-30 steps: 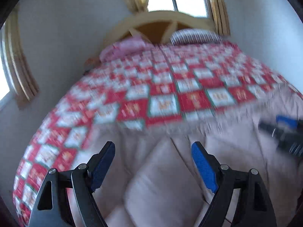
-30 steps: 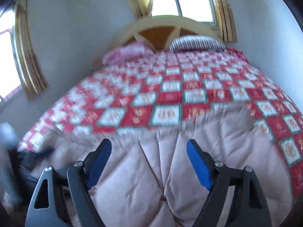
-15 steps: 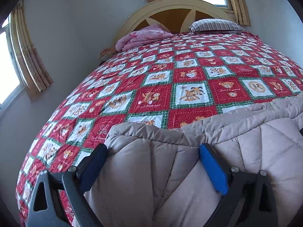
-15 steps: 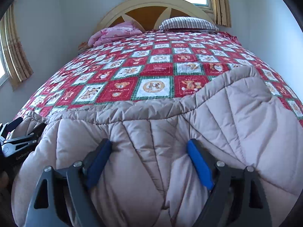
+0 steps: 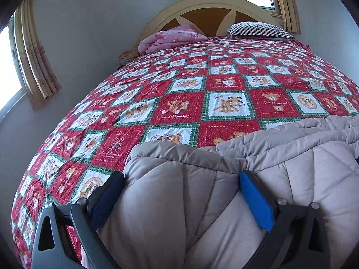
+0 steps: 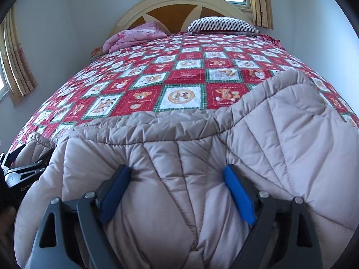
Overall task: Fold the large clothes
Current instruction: 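Open both tools and press the folded jacket flat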
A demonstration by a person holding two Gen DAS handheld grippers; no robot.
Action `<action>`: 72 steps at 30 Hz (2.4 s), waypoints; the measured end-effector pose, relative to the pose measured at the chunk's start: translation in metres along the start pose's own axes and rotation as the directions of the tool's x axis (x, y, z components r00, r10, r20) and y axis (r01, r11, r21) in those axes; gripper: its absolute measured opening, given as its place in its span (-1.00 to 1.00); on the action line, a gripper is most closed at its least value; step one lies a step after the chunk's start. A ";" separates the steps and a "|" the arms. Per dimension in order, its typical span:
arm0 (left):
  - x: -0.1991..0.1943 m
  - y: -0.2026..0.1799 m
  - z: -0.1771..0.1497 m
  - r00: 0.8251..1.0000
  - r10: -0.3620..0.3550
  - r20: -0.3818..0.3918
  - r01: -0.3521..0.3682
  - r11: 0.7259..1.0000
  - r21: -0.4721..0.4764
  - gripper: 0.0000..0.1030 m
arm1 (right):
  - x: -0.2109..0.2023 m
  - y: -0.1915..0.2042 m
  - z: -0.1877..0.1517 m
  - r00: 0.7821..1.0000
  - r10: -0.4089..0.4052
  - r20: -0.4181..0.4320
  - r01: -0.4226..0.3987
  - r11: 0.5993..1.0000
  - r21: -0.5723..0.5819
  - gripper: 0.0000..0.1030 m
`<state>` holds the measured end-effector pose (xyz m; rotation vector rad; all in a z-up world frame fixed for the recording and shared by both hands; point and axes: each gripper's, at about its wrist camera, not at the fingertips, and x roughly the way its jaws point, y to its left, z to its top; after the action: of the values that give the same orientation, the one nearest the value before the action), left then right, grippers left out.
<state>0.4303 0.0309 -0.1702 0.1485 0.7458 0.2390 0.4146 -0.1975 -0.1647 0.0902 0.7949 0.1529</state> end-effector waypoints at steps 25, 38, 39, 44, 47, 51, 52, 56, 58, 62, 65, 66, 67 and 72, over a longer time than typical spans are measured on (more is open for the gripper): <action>-0.032 -0.060 -0.001 1.000 0.028 -0.007 -0.028 0.996 0.081 0.98 | 0.008 0.000 -0.002 1.000 -0.008 -0.021 0.009 1.000 0.010 0.77; -0.022 -0.072 -0.009 0.998 0.062 0.011 -0.063 0.992 0.108 0.98 | -0.014 -0.009 0.005 0.999 0.053 -0.012 -0.052 0.998 0.038 0.76; -0.022 -0.072 -0.009 0.998 0.063 0.013 -0.065 0.992 0.108 0.98 | -0.025 -0.011 0.009 0.998 0.061 0.012 -0.061 0.997 0.037 0.76; -0.021 -0.076 -0.010 0.996 0.083 0.024 -0.086 0.989 0.124 0.98 | -0.073 -0.036 0.035 0.980 -0.062 0.190 0.075 0.995 -0.063 0.97; -0.022 -0.079 -0.010 0.995 0.095 0.035 -0.099 0.986 0.137 0.98 | -0.053 -0.067 0.030 0.987 -0.106 0.123 0.108 0.994 -0.008 0.96; -0.021 -0.080 -0.010 0.994 0.102 0.036 -0.106 0.984 0.140 0.98 | -0.022 -0.083 0.006 0.992 -0.109 0.056 0.107 0.993 0.046 0.96; -0.021 -0.080 -0.010 0.994 0.103 0.036 -0.107 0.984 0.141 0.98 | -0.020 -0.081 0.006 0.991 -0.119 0.057 0.117 0.992 0.045 0.96; -0.022 -0.080 -0.010 0.994 0.103 0.036 -0.107 0.984 0.141 0.98 | -0.007 -0.082 0.008 0.993 -0.116 0.019 0.115 0.992 0.047 1.00; -0.022 -0.080 -0.010 0.994 0.102 0.036 -0.106 0.984 0.141 0.98 | -0.004 -0.087 0.008 0.995 -0.103 0.001 0.102 0.993 0.060 1.00; -0.021 -0.080 -0.008 0.995 0.094 0.025 -0.097 0.985 0.141 0.98 | -0.001 -0.089 0.007 0.994 -0.106 -0.017 0.107 0.992 0.062 1.00; -0.030 -0.073 -0.002 0.998 0.068 0.000 -0.067 0.986 0.151 0.98 | 0.000 -0.090 0.006 0.994 -0.110 -0.020 0.111 0.992 0.062 1.00; -0.036 -0.070 -0.001 0.998 0.055 -0.001 -0.055 0.986 0.155 0.98 | 0.000 -0.090 0.006 0.994 -0.110 -0.021 0.111 0.992 0.062 1.00; -0.048 -0.062 0.002 0.999 0.042 0.017 -0.044 0.986 0.159 0.98 | 0.000 -0.090 0.006 0.993 -0.112 -0.023 0.113 0.992 0.061 1.00; -0.086 -0.014 0.006 0.985 0.085 0.153 -0.101 0.990 0.100 0.98 | 0.001 -0.089 0.007 0.993 -0.118 -0.024 0.119 0.991 0.057 1.00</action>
<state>0.3758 -0.0055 -0.1122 0.3006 0.6043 0.2738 0.4289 -0.2854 -0.1728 0.0960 0.8231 0.0184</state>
